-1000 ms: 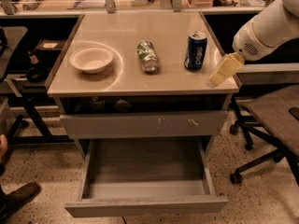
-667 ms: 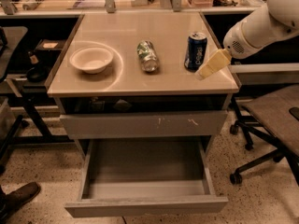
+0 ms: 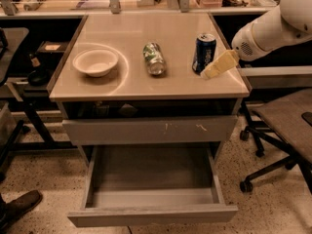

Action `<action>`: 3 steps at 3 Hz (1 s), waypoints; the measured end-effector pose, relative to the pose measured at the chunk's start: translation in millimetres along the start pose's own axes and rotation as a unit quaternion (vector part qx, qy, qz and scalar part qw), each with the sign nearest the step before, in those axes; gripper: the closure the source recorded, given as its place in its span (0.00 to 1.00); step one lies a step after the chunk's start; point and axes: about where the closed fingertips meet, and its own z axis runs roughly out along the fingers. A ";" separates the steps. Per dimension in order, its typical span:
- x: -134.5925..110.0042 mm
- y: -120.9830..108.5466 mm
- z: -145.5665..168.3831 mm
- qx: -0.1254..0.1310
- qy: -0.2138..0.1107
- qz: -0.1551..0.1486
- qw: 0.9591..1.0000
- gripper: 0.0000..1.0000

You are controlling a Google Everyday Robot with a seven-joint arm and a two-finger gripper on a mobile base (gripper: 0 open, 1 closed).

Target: Place pepsi can into middle drawer

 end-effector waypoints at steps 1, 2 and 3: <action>-17.3 -7.3 19.8 -0.011 -0.033 0.015 0.999 0.00; -26.6 -13.1 38.0 -0.024 -0.052 0.030 0.998 0.00; -34.3 -15.5 53.9 -0.039 -0.064 0.039 0.996 0.00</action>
Offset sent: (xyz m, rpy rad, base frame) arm 0.0642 0.0272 -0.0117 0.1966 -0.0215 0.0047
